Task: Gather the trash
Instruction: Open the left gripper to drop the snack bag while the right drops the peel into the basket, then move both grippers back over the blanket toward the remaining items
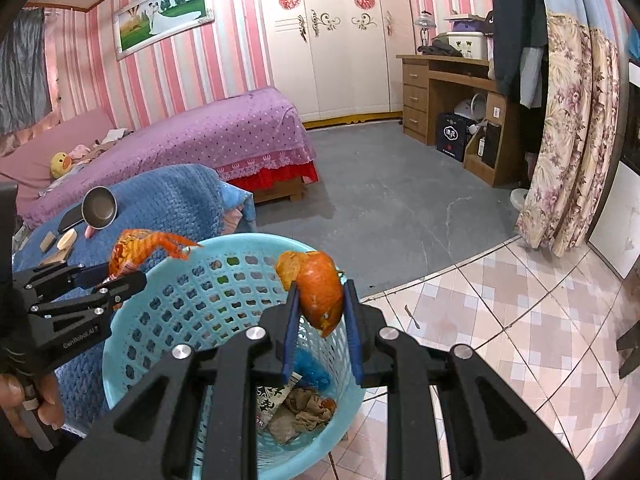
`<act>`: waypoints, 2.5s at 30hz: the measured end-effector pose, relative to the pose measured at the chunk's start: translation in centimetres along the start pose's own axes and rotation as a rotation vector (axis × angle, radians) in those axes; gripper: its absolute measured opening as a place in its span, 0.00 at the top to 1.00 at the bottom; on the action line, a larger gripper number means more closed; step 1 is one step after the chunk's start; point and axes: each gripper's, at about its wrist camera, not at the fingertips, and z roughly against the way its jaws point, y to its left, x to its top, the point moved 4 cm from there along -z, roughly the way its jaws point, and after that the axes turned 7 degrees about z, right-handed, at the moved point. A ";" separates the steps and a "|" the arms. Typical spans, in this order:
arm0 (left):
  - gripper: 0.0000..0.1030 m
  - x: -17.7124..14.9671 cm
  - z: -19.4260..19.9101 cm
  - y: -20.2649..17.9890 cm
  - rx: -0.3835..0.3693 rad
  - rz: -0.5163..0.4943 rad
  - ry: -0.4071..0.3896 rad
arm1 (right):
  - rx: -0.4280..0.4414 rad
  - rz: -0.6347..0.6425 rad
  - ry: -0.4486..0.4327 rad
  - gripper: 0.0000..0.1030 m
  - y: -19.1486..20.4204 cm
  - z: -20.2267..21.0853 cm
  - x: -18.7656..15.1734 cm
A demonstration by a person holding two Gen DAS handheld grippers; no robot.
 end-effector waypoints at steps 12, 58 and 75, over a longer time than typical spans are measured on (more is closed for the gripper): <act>0.23 -0.4 0.7 -0.2 0.019 -0.042 -0.036 | 0.002 -0.010 0.004 0.79 0.0 -0.5 -0.4; 0.05 -0.9 8.1 21.6 0.295 0.238 -0.186 | -0.018 0.044 -0.048 0.13 8.3 -1.1 2.6; 0.05 -6.6 12.6 37.6 0.497 0.338 -0.163 | 0.135 0.165 -0.052 0.13 22.6 -4.4 4.3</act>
